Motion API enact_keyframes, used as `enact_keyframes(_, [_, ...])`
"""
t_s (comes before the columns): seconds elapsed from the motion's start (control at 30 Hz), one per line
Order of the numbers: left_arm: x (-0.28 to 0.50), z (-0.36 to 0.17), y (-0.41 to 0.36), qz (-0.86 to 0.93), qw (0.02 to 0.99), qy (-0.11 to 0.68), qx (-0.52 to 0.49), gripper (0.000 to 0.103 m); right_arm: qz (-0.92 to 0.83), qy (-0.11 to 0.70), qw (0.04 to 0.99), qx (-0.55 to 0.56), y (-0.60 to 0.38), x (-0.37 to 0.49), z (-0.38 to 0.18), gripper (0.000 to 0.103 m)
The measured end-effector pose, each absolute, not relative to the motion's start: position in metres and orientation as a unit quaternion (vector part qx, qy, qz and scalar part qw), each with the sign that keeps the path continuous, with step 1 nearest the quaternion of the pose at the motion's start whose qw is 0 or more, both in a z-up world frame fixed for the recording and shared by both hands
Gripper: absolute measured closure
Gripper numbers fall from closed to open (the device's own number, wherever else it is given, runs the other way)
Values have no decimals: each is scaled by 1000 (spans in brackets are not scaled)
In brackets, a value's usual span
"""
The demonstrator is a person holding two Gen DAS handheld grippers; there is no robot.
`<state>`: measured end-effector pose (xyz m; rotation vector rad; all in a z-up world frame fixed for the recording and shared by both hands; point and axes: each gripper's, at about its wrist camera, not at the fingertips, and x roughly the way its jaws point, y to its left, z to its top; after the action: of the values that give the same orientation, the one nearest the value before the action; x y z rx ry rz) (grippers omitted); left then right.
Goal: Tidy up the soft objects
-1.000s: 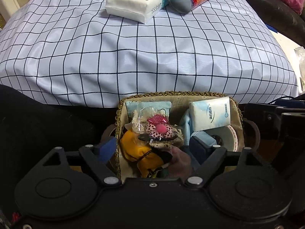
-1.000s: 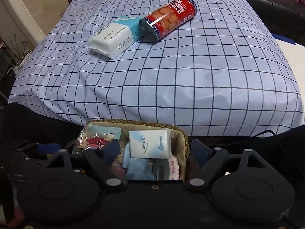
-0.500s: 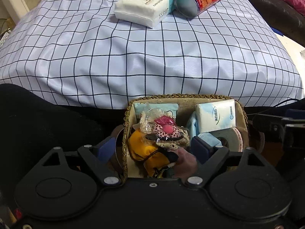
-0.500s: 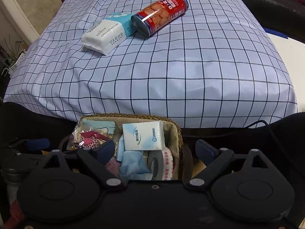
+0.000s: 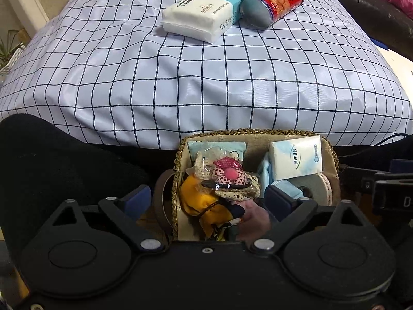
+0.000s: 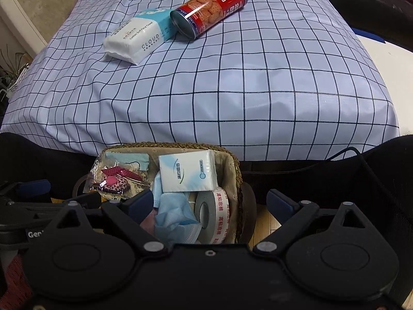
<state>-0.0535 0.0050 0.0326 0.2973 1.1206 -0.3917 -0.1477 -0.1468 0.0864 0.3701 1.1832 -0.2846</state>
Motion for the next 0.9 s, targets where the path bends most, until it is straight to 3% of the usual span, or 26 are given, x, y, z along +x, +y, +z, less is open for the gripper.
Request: enact_keyframes(0.9, [-45, 20, -1, -179, 798, 557, 145, 11, -130, 574, 790, 173, -147, -138, 70, 8])
